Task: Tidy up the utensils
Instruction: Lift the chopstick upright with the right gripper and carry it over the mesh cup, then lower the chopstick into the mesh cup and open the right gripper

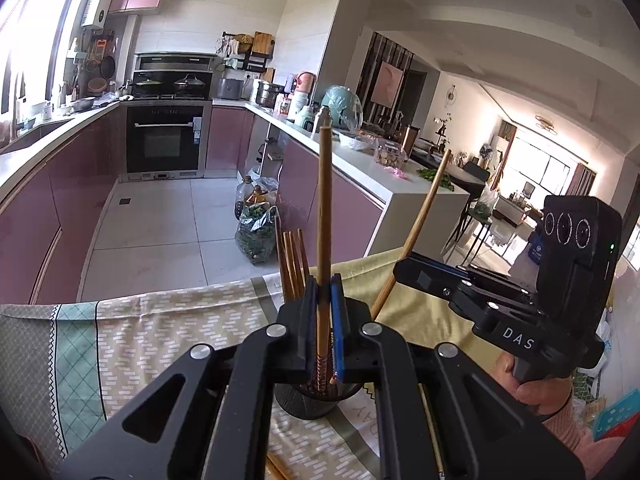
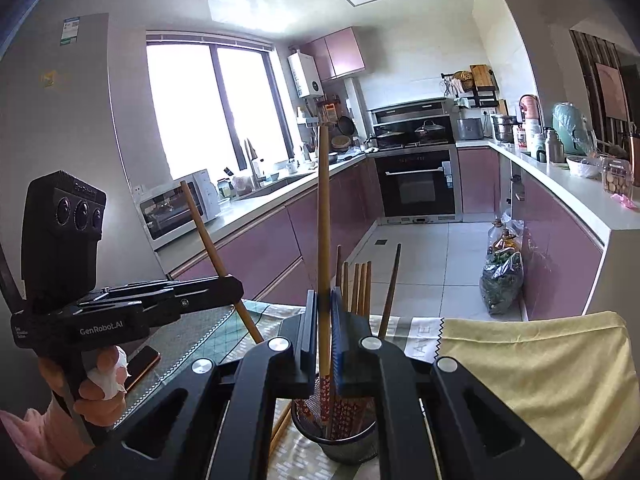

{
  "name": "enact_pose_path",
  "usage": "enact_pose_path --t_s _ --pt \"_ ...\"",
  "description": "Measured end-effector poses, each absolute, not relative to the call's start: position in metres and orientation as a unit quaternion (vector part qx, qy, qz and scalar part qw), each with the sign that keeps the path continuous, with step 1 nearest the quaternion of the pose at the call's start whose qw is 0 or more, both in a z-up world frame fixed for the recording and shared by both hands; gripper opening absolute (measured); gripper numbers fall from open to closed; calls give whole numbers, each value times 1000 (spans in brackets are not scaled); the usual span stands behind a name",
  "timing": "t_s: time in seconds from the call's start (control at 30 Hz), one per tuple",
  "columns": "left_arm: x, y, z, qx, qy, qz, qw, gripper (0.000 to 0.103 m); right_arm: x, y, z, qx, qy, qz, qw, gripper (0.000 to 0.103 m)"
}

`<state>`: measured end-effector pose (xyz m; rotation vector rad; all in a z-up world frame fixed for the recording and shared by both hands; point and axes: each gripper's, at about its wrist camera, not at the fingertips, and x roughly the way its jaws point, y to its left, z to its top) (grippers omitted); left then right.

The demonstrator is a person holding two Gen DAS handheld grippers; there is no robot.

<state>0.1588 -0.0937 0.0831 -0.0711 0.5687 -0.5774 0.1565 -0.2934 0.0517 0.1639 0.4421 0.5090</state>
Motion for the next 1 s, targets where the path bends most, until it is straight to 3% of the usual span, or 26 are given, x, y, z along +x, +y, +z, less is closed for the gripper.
enact_pose_path --t_s 0.5,0.87,1.0 --pt "186 -114 40 28 353 -271 895 7 190 -277 18 61 308 247 917 6" --pt "212 -120 21 26 377 -259 889 8 204 -270 5 69 324 239 913 6" --pt "214 -121 15 27 379 -252 890 15 206 -272 0 75 326 238 912 8"
